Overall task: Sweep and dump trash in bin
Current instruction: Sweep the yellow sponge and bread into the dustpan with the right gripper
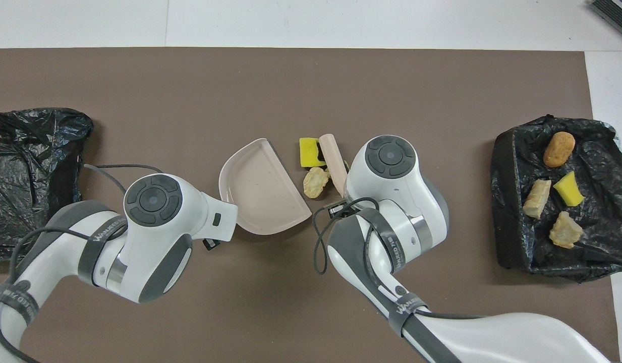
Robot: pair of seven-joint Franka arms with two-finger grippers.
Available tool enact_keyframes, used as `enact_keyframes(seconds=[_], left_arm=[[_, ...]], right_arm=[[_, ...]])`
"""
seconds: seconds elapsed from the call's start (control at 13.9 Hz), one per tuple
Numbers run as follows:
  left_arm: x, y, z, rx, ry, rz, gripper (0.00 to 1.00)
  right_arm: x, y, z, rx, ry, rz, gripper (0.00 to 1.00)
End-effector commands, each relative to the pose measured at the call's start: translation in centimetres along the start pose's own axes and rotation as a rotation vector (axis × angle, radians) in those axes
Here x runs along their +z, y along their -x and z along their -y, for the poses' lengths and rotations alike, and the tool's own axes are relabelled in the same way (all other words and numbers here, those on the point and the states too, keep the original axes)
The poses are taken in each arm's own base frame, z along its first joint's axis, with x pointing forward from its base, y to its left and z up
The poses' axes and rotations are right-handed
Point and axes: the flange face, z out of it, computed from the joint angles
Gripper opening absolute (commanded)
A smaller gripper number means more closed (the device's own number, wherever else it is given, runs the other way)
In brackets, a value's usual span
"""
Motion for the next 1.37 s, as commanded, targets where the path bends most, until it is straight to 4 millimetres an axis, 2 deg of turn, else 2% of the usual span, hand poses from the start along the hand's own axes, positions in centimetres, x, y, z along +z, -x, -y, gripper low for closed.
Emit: enact_keyframes(seconds=[0.0,0.14,0.22,0.36,0.58,0.72,1.08,1.3], left_arm=[[0.0,0.0,-0.8,-0.011,0.012,0.007,0.00],[-0.1,-0.1,-0.9,-0.011,0.012,0.003,0.00],[-0.1,-0.1,-0.9,-0.011,0.012,0.003,0.00],[0.0,-0.1,-0.9,-0.011,0.013,0.004,0.00],[-0.1,-0.1,-0.9,-0.011,0.011,0.002,0.00],[0.0,-0.1,-0.9,-0.011,0.012,0.003,0.00],[-0.1,-0.1,-0.8,-0.014,0.011,0.000,0.00],[-0.1,-0.1,-0.8,-0.020,0.011,0.002,0.00]], right_arm=[[1.3,-0.2,3.3,0.004,-0.094,-0.016,0.00],[1.0,0.3,6.3,-0.019,-0.139,-0.020,0.00],[0.9,0.6,6.9,-0.021,-0.155,-0.017,0.00],[0.7,1.9,10.4,-0.052,-0.205,-0.004,0.00],[0.0,3.2,13.7,-0.018,-0.323,0.029,0.00],[-1.5,3.7,13.8,-0.015,-0.345,0.024,0.00],[-5.8,4.2,8.7,-0.021,-0.348,0.056,0.00],[-6.4,4.8,8.1,-0.023,-0.341,0.062,0.00]])
